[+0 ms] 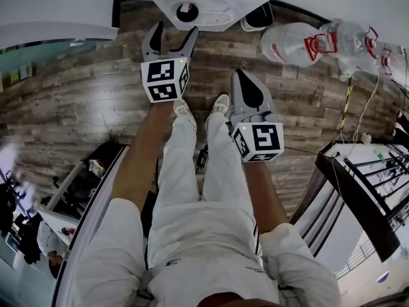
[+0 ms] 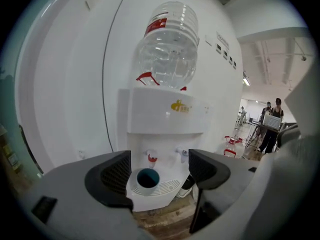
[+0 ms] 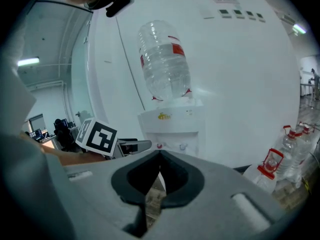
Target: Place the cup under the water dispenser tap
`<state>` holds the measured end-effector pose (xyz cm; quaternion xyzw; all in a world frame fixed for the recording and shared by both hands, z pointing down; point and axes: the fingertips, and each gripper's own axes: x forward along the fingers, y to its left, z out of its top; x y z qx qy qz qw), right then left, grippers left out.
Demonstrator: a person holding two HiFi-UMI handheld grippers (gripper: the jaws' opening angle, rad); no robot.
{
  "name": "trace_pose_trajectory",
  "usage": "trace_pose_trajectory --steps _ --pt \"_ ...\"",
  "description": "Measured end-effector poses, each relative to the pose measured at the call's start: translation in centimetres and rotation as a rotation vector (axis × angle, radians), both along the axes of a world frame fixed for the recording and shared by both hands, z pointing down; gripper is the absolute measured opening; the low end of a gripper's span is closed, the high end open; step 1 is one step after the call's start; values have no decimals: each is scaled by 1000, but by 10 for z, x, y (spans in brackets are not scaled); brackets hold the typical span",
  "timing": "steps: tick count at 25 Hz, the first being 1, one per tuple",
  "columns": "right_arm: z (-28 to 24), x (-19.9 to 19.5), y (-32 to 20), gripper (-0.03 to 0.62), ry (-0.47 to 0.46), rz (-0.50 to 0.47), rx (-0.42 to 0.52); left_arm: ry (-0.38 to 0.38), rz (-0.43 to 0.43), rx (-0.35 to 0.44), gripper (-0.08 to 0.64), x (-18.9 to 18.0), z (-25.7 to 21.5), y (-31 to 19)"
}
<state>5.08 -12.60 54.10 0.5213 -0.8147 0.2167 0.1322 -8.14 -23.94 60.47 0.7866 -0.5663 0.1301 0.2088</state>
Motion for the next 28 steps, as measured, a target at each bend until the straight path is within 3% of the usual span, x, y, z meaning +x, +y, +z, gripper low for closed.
trace_pose_trajectory --steps 23,28 --pt "-168 -3 53 -2 4 -6 85 -5 -3 101 148 15 -211 105" --pt "-203 -7 55 -2 -6 -9 109 3 -19 114 45 14 -248 122"
